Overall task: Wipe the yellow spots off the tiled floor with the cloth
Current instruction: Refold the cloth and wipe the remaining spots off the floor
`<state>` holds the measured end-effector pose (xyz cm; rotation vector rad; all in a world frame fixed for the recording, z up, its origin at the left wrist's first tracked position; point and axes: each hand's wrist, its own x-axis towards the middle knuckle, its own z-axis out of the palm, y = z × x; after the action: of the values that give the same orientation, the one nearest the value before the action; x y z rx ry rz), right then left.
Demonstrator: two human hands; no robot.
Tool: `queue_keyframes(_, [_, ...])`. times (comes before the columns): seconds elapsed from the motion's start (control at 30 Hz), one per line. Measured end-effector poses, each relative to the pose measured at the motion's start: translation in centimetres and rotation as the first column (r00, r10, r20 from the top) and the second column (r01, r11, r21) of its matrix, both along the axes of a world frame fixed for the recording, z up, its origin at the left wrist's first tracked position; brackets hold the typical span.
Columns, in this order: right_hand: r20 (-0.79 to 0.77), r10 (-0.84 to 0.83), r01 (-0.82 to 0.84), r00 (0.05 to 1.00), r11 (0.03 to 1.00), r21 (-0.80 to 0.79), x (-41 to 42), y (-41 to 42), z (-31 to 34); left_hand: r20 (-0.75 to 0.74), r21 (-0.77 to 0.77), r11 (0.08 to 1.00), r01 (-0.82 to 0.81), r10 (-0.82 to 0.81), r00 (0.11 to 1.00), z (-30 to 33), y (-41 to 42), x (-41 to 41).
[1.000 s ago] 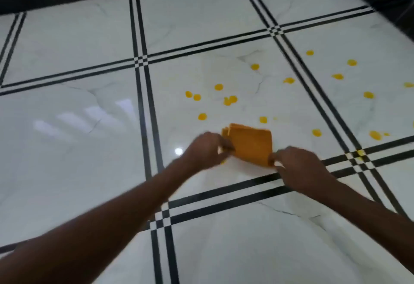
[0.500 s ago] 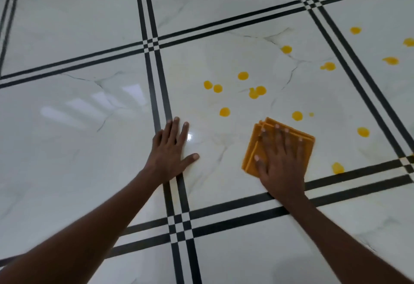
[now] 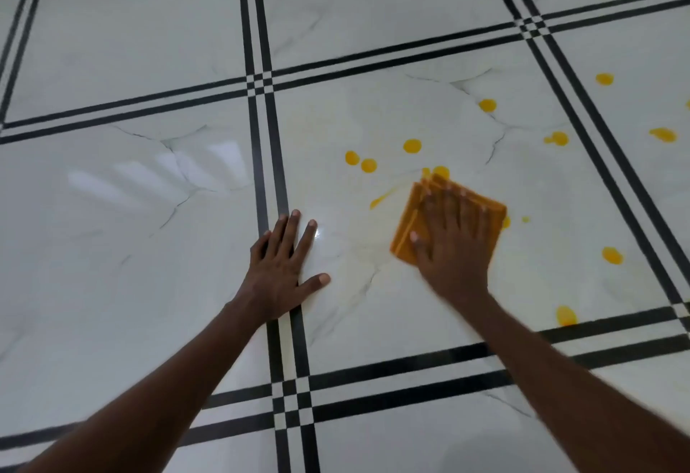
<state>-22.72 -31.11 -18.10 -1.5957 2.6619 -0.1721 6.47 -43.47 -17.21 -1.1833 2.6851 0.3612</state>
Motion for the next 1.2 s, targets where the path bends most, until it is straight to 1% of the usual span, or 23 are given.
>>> queue_keyframes(0.07, [0.008, -0.062, 0.062, 0.998, 0.998, 0.009, 4.9, 4.6, 1.1, 0.007, 0.008, 1.0, -0.001, 0.001, 1.0, 0.2, 0.0, -0.1])
queue_keyframes(0.17, [0.1, 0.004, -0.01, 0.995, 0.998, 0.06, 12.3, 10.5, 1.4, 0.036, 0.014, 1.0, 0.009, -0.01, 0.999, 0.3, 0.0, -0.1])
queue_keyframes(0.23, [0.107, 0.099, -0.102, 0.989, 0.994, 0.03, 12.1, 9.5, 1.4, 0.031, 0.018, 1.0, 0.007, -0.008, 0.999, 0.3, -0.1, -0.1])
queue_keyframes(0.3, [0.079, 0.29, -0.291, 0.954, 0.957, 0.007, 8.4, 5.0, 0.8, 0.028, 0.008, 1.0, 0.009, -0.009, 1.0, 0.3, 0.0, -0.1])
queue_keyframes(0.33, [0.05, 0.342, -0.343, 0.938, 0.939, 0.003, 5.9, 2.1, 0.2, 0.031, -0.006, 1.0, 0.011, -0.011, 0.999, 0.3, 0.0, -0.1])
queue_keyframes(0.37, [0.047, 0.327, -0.328, 0.944, 0.945, 0.004, 3.1, -0.5, -0.3, 0.034, -0.022, 1.0, 0.009, -0.009, 0.999, 0.2, 0.2, -0.1])
queue_keyframes(0.4, [0.029, 0.262, -0.262, 0.965, 0.965, -0.003, 0.2, -2.6, -0.7, 0.03, -0.028, 1.0, 0.001, 0.0, 1.0, 0.3, 0.3, -0.2])
queue_keyframes(0.47, [0.022, 0.046, -0.046, 0.999, 0.999, -0.015, -3.4, -3.6, -0.5, 0.026, -0.022, 1.0, -0.01, 0.01, 1.0, 0.5, 0.5, -0.3])
queue_keyframes(0.53, [0.058, -0.153, 0.156, 0.986, 0.986, -0.05, -2.1, -1.2, 0.1, 0.017, -0.034, 0.999, -0.014, 0.014, 1.0, 0.6, 0.6, -0.3])
queue_keyframes(0.6, [0.074, -0.22, 0.224, 0.973, 0.974, -0.039, 3.7, 2.0, 1.3, 0.013, -0.043, 0.999, -0.027, 0.027, 1.0, 1.5, 0.1, 0.3])
queue_keyframes(0.63, [0.075, -0.177, 0.179, 0.981, 0.983, -0.026, 6.6, 4.1, 1.2, 0.003, -0.054, 0.998, -0.024, 0.024, 1.0, 1.5, 0.0, 0.0])
queue_keyframes(0.67, [0.091, -0.076, 0.08, 0.993, 0.996, -0.041, 9.2, 4.7, 1.2, -0.004, -0.074, 0.996, -0.039, 0.039, 0.999, 1.7, -0.7, 0.2])
queue_keyframes(0.73, [0.093, 0.179, -0.174, 0.979, 0.983, -0.06, 10.9, 4.4, 1.0, 0.024, -0.039, 0.997, -0.07, 0.071, 0.997, 1.8, -1.5, -0.4])
queue_keyframes(0.77, [0.085, 0.33, -0.326, 0.94, 0.944, -0.06, 10.2, 2.3, 0.8, 0.049, -0.018, 0.997, -0.08, 0.081, 0.995, 1.8, -1.9, -0.3])
queue_keyframes(0.83, [0.017, 0.587, -0.585, 0.81, 0.809, -0.056, 7.2, -3.7, 0.0, 0.061, -0.011, 0.997, -0.082, 0.082, 0.995, 1.4, -2.2, 0.4])
queue_keyframes(0.87, [-0.024, 0.628, -0.628, 0.778, 0.775, -0.068, 5.1, -7.4, -0.9, 0.05, -0.018, 0.997, -0.08, 0.08, 0.996, 1.3, -2.4, 0.9])
queue_keyframes(0.9, [-0.039, 0.589, -0.59, 0.807, 0.802, -0.09, 2.5, -10.5, -1.3, 0.041, -0.024, 0.997, -0.075, 0.076, 0.996, 1.1, -2.5, 1.2])
queue_keyframes(0.97, [-0.037, 0.333, -0.334, 0.942, 0.941, -0.056, -3.2, -13.8, -1.2, 0.042, -0.036, 0.997, -0.074, 0.075, 0.996, 0.8, -2.8, 1.6])
queue_keyframes(1.03, [-0.017, 0.113, -0.113, 0.993, 0.993, -0.044, -6.2, -11.8, -0.5, 0.067, -0.02, 0.997, -0.068, 0.07, 0.995, 0.5, -2.8, 1.5])
queue_keyframes(1.07, [0.017, 0.023, -0.022, 1.0, 0.998, -0.065, -5.9, -9.7, -0.1, 0.075, -0.01, 0.998, -0.066, 0.067, 0.995, 0.5, -2.8, 1.3])
queue_keyframes(1.13, [0.052, -0.14, 0.144, 0.989, 0.987, -0.076, -1.0, -5.1, 0.7, 0.083, 0.012, 0.997, -0.076, 0.075, 0.994, 0.8, -3.0, 1.4])
queue_keyframes(1.17, [0.055, -0.151, 0.155, 0.987, 0.986, -0.067, 2.6, -3.2, 0.9, 0.088, 0.021, 0.997, -0.079, 0.076, 0.993, 1.0, -3.0, 1.3])
queue_keyframes(1.2, [0.067, -0.068, 0.072, 0.995, 0.996, -0.06, 5.8, -2.1, 0.9, 0.095, 0.028, 0.996, -0.08, 0.077, 0.992, 1.1, -3.1, 1.2])
